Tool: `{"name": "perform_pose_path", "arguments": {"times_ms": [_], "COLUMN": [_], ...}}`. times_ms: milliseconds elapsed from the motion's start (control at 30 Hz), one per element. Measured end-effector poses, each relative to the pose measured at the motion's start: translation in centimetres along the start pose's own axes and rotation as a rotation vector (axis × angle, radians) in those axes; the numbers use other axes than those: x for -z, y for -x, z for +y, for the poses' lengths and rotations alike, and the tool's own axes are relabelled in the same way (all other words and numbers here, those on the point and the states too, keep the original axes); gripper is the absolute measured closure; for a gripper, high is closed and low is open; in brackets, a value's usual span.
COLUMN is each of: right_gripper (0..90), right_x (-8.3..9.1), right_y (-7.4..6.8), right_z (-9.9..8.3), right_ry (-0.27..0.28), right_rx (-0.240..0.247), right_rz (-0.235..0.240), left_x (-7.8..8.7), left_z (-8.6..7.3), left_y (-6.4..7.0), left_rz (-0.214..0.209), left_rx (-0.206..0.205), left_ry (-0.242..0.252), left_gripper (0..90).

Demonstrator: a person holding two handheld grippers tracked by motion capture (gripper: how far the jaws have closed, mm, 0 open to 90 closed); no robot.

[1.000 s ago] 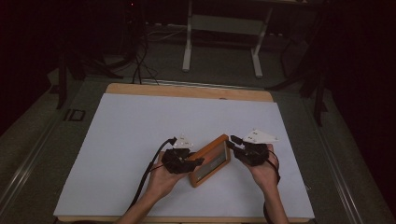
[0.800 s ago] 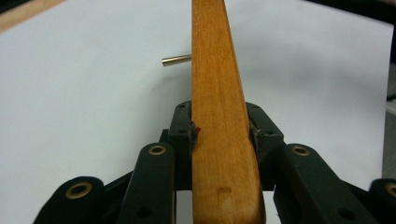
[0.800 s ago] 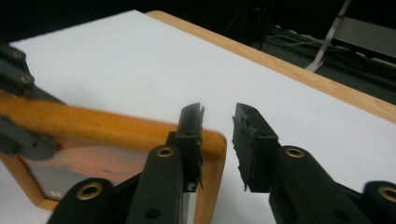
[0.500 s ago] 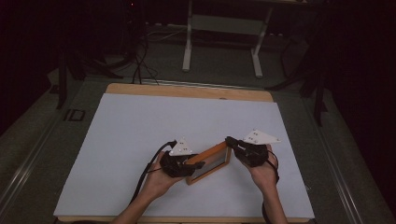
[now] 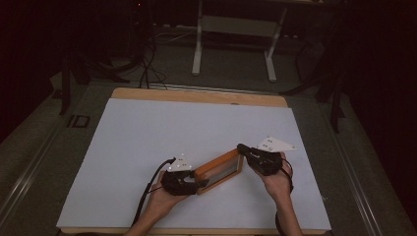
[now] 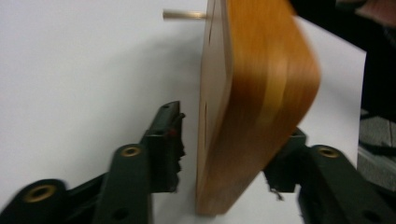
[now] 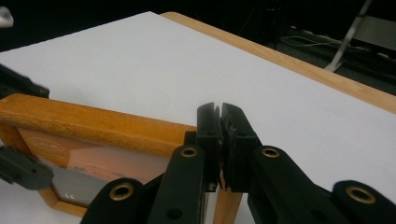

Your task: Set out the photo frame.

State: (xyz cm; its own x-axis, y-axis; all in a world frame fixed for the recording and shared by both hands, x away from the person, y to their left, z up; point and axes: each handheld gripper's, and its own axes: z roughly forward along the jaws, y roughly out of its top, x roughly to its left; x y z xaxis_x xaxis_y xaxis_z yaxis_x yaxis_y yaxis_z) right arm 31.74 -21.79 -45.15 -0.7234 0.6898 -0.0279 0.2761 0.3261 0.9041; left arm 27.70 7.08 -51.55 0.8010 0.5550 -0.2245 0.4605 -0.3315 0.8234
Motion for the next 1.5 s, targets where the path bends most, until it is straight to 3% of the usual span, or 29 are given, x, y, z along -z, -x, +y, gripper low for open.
{"name": "perform_pose_path", "arguments": {"times_ms": [133, 300, 500, 600, 733, 867, 1067, 1133, 1200, 1300, 1467, 1500], "right_gripper": [86.2, 85.2, 73.2, 64.8, 57.6, 55.9, 50.1, 48.7, 43.6, 39.6, 28.6, 28.6], "right_x": [-0.1, -0.2, -0.1, 0.2, 0.6, 0.8, 0.8, 0.6, 0.1, -0.3, -1.3, -1.3], "right_y": [0.1, 0.0, 0.0, 0.4, 0.6, 0.5, 0.6, 0.5, 0.2, -0.1, -0.7, -0.7], "right_z": [-0.1, 0.0, 0.1, 0.1, 0.2, 0.4, 0.3, 0.2, 0.2, 0.3, 0.5, 0.5], "right_ry": [0.01, 0.01, 0.007, 0.014, 0.022, 0.027, 0.016, 0.014, 0.004, -0.014, -0.013, -0.013], "right_rx": [-0.001, 0.004, 0.017, 0.001, 0.003, 0.014, 0.03, 0.03, 0.04, 0.058, 0.079, 0.079], "right_rz": [0.001, -0.007, -0.027, -0.005, 0.05, 0.069, 0.129, 0.139, 0.183, 0.196, 0.213, 0.213], "left_x": [-0.4, -0.4, 0.6, 1.5, 2.4, 2.7, 3.5, 3.4, 3.2, 3.1, 2.9, 2.9], "left_z": [-0.2, 0.1, 1.7, 3.3, 5.8, 7.5, 10.5, 11.1, 11.4, 11.6, 11.8, 11.8], "left_y": [0.2, 0.4, 0.1, -0.3, -0.9, -1.2, -1.8, -2.0, -2.2, -2.2, -1.6, -1.6], "left_rz": [-0.002, 0.009, -0.002, -0.015, -0.034, -0.045, -0.064, -0.075, -0.09, -0.106, -0.176, -0.176], "left_rx": [-0.007, -0.057, -0.091, -0.119, -0.133, -0.149, -0.223, -0.228, -0.228, -0.244, -0.319, -0.319], "left_ry": [-0.001, -0.026, -0.041, -0.048, -0.093, -0.129, -0.18, -0.191, -0.186, -0.177, -0.167, -0.167], "left_gripper": [63.2, 68.9, 69.1, 69.1, 69.1, 69.1, 69.1, 69.1, 69.1, 69.0, 69.0, 69.0]}}
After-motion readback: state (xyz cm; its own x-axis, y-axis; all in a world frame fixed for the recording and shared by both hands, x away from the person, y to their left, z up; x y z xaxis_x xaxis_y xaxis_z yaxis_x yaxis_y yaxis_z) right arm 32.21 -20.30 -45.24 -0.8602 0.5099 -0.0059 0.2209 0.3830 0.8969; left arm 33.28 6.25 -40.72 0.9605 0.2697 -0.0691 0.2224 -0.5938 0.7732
